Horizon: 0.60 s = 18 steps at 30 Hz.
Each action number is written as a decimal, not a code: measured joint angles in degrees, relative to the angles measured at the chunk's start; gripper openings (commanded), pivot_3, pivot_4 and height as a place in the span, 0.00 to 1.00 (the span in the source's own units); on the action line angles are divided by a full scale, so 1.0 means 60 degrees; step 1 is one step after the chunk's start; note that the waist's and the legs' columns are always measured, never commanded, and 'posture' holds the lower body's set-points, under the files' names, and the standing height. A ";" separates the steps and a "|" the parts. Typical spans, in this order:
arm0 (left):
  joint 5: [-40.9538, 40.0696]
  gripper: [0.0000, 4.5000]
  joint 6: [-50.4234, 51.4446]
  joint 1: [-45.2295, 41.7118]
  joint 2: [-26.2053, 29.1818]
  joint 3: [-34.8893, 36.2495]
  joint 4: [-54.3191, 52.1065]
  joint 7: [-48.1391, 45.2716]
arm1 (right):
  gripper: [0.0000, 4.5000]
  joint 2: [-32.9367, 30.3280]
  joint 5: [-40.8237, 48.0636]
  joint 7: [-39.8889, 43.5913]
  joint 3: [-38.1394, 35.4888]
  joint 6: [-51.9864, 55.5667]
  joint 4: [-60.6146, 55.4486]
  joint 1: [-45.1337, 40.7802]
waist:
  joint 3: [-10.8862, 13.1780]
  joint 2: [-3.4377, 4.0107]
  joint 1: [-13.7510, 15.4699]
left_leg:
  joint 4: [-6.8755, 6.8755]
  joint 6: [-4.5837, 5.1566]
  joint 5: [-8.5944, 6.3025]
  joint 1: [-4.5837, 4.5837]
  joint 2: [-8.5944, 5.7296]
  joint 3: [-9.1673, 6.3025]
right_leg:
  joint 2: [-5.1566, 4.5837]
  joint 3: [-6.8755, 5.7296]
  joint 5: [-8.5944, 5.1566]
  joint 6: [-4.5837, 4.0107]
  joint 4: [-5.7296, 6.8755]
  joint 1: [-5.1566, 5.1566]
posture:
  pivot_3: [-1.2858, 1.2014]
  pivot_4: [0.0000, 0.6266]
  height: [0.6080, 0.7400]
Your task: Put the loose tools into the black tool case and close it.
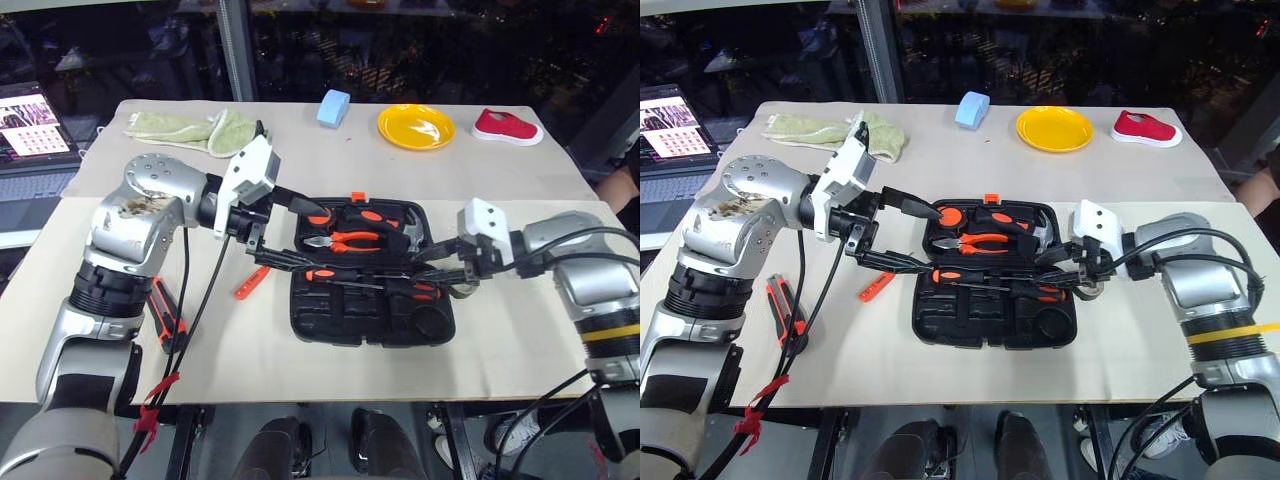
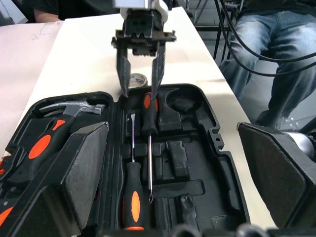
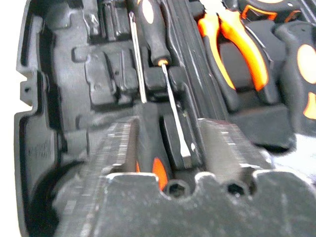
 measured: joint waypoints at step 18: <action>0.0183 1.00 -0.0001 -0.0001 -0.0016 0.0000 0.0082 -0.0052 | 0.00 0.0517 -0.0424 -0.0462 0.0391 0.0057 -0.0229 0.0192 | -0.0001 0.0000 -0.0102 | 0.0000 0.0000 0.0001 0.0010 0.0001 0.0001 | 0.0015 -0.0018 0.0000 0.0000 0.0005 0.0005 | 0.52 0.24 0.94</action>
